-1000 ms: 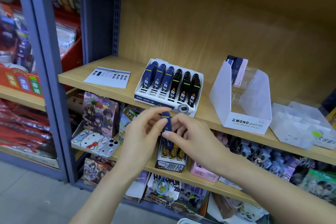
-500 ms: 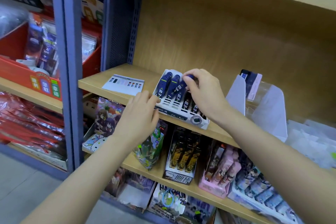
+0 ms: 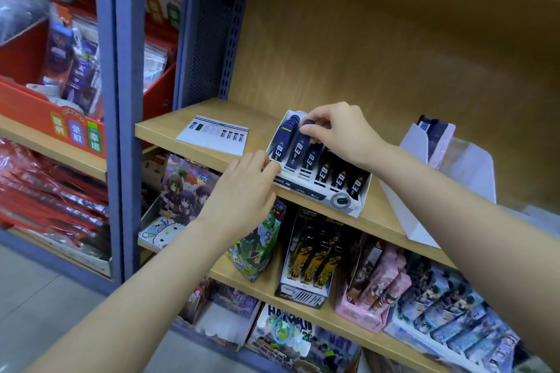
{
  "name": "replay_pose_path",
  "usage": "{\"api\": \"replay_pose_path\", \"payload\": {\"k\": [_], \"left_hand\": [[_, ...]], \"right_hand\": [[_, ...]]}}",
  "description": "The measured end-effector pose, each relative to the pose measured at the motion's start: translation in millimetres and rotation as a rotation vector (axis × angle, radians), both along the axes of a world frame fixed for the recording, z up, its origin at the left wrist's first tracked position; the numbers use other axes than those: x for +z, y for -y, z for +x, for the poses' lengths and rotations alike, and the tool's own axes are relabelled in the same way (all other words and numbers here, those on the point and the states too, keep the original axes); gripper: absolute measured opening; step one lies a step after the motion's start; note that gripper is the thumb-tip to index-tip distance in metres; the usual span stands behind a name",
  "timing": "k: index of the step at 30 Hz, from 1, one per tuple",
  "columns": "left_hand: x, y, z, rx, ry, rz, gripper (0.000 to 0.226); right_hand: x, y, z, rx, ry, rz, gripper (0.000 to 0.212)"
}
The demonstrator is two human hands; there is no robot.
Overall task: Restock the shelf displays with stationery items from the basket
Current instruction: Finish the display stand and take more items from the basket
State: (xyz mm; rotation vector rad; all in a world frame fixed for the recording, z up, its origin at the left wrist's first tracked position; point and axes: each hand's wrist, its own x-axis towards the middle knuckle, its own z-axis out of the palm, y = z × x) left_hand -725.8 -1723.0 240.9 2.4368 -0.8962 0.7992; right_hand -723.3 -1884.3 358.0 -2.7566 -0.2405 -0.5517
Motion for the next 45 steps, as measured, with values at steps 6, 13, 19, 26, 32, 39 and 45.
{"api": "replay_pose_path", "payload": {"k": [6,13,19,26,32,39,45], "left_hand": [[-0.5,-0.9,0.9,-0.008,0.012,-0.011,0.020],[-3.8,-1.3,0.7,-0.009,0.001,0.006,0.020],[-1.4,-0.2,-1.9,0.027,0.003,0.059,0.028],[7.6,1.5,-8.5,0.064,-0.043,0.133,0.032],[1.4,-5.3,-10.4,0.077,0.053,0.202,0.035],[-3.2,-4.1,-8.6,0.077,0.050,0.187,0.030],[-7.0,-2.7,-26.5,0.124,0.159,0.122,0.010]], "right_hand": [[-3.3,-2.4,10.0,-0.004,0.033,-0.061,0.008],[-6.8,-0.5,5.5,0.005,0.038,-0.179,0.012],[-16.4,-1.4,2.8,0.007,0.114,-0.185,0.017],[-6.1,5.0,6.2,0.031,0.044,0.046,0.010],[-2.6,5.6,8.9,0.071,0.026,-0.136,0.005],[-14.5,2.8,4.9,0.000,0.119,-0.266,0.015],[-40.5,1.1,-33.1,0.055,0.445,-0.355,0.024]]}}
